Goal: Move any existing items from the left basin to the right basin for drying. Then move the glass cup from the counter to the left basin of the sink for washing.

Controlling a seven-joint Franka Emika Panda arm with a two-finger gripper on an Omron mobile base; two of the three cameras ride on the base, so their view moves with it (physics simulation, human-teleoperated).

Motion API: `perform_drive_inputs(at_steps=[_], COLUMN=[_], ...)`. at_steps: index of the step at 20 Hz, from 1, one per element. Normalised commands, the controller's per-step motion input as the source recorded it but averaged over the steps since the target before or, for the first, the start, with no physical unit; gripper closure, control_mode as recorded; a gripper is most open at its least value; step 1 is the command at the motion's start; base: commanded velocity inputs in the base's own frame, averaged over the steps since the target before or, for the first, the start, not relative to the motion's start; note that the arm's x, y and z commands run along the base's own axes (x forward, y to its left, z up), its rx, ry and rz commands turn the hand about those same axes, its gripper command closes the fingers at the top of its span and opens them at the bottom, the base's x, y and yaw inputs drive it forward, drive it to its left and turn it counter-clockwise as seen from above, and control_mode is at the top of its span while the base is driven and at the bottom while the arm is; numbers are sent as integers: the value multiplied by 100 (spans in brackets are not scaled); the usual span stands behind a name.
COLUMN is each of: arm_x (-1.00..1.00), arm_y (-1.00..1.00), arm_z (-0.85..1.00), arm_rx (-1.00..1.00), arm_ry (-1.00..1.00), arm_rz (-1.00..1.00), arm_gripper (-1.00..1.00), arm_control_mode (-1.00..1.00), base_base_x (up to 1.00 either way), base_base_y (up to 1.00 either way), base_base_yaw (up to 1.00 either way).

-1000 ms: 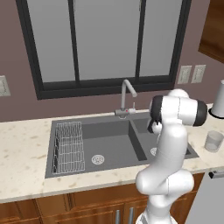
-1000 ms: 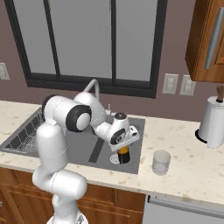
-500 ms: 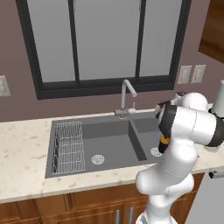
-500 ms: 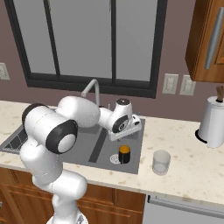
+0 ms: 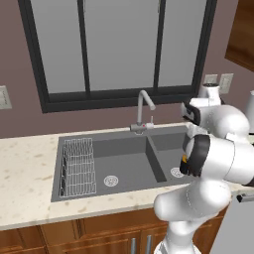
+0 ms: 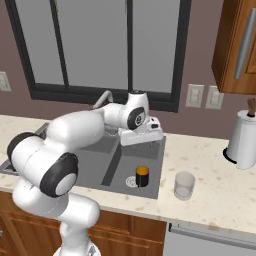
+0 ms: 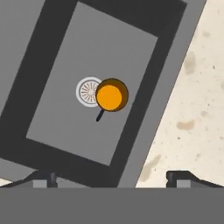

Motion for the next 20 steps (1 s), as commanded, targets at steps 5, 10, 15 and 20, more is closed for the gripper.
perform_drive_inputs(at_steps=[5,10,15,20], arm_x=[-58,-51,-35,-9], arm_y=[-33,-36,-34,-33], arm_z=[5,-4,0,-7], arm_rx=[0,0,0,0], arm_ry=[0,0,0,5], arm_rz=[-22,-17,-16,-15], arm_gripper=[-100,-100,-100,-100], arm_control_mode=[-100,-100,-100,-100], base_base_x=[0,0,0,0], base_base_y=[0,0,0,0], base_base_yaw=[0,0,0,0])
